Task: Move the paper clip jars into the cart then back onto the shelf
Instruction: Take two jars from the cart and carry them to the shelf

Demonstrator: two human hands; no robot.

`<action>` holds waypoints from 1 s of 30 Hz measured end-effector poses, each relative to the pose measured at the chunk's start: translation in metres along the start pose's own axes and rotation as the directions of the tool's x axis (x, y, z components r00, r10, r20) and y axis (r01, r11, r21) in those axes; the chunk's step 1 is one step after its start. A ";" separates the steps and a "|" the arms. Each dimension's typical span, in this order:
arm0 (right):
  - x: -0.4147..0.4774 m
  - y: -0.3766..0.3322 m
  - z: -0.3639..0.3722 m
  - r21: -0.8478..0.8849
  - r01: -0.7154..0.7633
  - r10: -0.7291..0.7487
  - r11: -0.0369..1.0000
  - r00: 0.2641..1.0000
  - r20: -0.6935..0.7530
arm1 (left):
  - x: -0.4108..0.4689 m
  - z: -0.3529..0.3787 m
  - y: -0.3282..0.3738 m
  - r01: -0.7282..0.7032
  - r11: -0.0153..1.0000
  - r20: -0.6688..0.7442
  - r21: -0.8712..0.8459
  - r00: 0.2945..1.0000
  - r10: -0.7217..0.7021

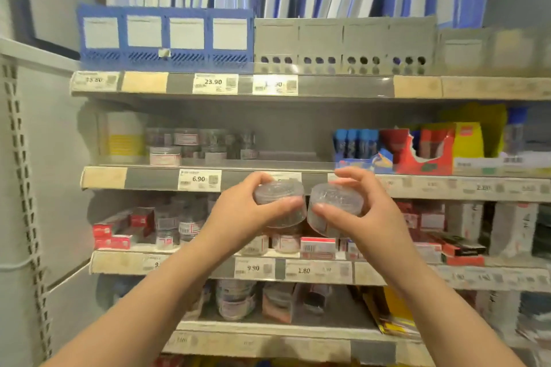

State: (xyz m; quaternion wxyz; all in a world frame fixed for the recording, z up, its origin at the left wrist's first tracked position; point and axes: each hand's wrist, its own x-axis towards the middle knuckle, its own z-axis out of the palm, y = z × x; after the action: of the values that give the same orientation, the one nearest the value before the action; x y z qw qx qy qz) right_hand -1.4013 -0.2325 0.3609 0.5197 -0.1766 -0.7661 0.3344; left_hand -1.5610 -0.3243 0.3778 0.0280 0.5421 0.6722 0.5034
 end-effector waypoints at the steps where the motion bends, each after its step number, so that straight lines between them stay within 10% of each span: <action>1: 0.014 0.004 0.002 0.016 0.006 -0.006 1.000 1.000 0.023 | 0.012 -0.001 -0.001 0.006 1.000 -0.017 0.023 1.000 -0.006; 14: 0.163 0.033 0.048 0.123 0.016 -0.048 0.992 0.963 0.267 | 0.121 -0.045 -0.022 0.067 0.934 -0.151 0.351 0.988 -0.015; 30: 0.253 0.059 0.127 -0.345 0.040 0.199 0.938 0.753 0.627 | 0.161 -0.099 -0.075 0.098 0.822 -0.088 0.561 0.994 -0.059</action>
State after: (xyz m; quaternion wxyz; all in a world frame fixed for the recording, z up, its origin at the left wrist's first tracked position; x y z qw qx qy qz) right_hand -1.6223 -0.0757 0.4617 0.1665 -0.1680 -0.9360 0.2606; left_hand -1.7373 -0.2597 0.4552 -0.1351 0.4810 0.8132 0.2985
